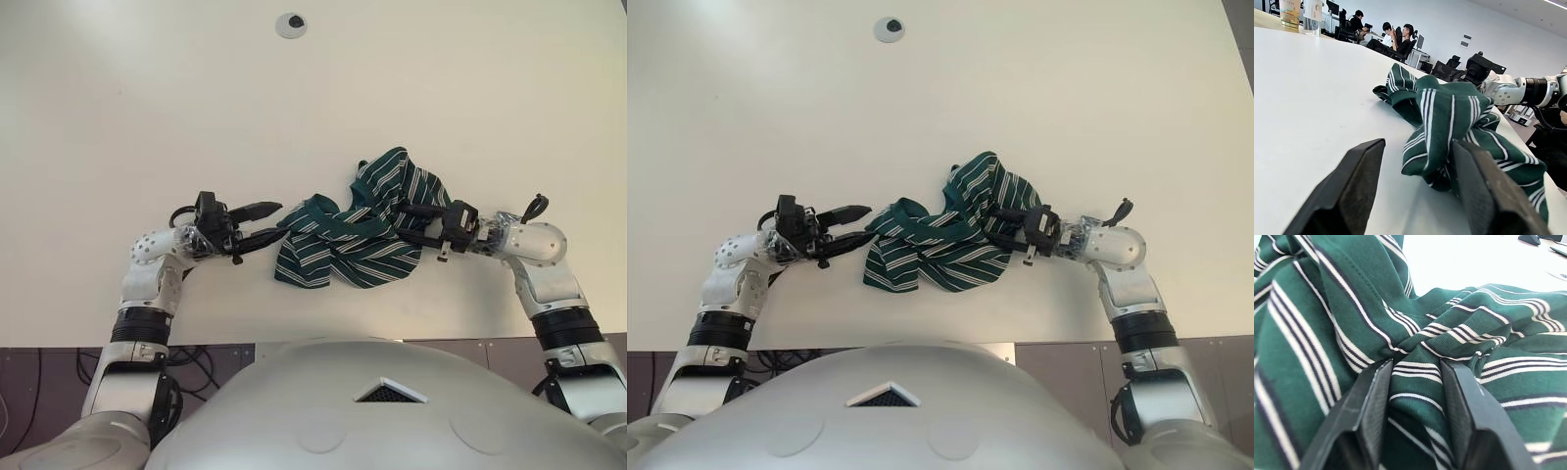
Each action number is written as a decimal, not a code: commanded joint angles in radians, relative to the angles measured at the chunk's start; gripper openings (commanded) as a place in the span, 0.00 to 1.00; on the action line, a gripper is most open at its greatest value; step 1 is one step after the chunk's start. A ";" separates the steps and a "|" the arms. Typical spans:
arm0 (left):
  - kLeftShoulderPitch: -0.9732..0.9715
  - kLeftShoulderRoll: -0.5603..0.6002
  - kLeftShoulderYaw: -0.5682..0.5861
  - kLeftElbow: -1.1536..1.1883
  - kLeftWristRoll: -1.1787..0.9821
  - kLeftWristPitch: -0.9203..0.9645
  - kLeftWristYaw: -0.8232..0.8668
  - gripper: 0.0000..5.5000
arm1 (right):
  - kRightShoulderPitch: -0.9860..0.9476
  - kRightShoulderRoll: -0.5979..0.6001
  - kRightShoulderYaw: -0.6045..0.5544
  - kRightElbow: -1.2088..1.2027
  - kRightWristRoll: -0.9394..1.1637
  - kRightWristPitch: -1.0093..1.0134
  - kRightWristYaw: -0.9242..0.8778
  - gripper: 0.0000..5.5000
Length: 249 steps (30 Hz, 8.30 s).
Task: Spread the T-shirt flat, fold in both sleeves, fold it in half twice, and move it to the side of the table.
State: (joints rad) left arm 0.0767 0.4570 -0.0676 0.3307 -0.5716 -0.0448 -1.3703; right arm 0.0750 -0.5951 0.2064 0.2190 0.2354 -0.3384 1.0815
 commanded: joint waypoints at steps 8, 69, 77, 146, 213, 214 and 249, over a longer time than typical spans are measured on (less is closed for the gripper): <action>-0.006 -0.019 0.017 -0.076 -0.001 0.062 -0.010 0.19 | 0.005 0.014 0.003 0.004 -0.020 0.020 -0.017 0.31; -0.155 0.332 0.092 -0.586 0.945 -0.836 0.736 0.00 | -0.363 0.037 0.184 0.249 -0.342 0.154 -0.084 0.50; -0.173 0.373 0.096 -0.454 1.046 -0.844 0.820 0.00 | -0.147 -0.094 0.171 -0.246 0.014 0.398 0.240 0.50; -0.347 0.355 0.030 -0.154 1.142 -0.830 1.076 0.00 | -0.546 0.140 -0.133 0.150 0.193 0.806 -0.058 0.00; -0.429 0.667 -0.137 -0.330 0.415 -0.540 0.806 0.00 | -0.559 0.125 -0.400 0.035 0.243 0.416 0.045 0.00; -0.490 0.627 -0.142 -0.264 0.479 -0.541 0.810 0.00 | -0.592 0.138 -0.384 0.062 0.214 0.394 0.010 0.00; -1.768 0.268 -0.474 1.005 1.475 -0.468 1.514 0.00 | -1.609 0.151 -0.379 1.099 -0.213 0.046 -0.675 0.00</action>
State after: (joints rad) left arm -1.6654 0.7089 -0.5457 1.3264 0.9111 -0.5244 0.1346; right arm -1.5106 -0.4112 -0.1601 1.3153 0.0308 -0.2949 0.4078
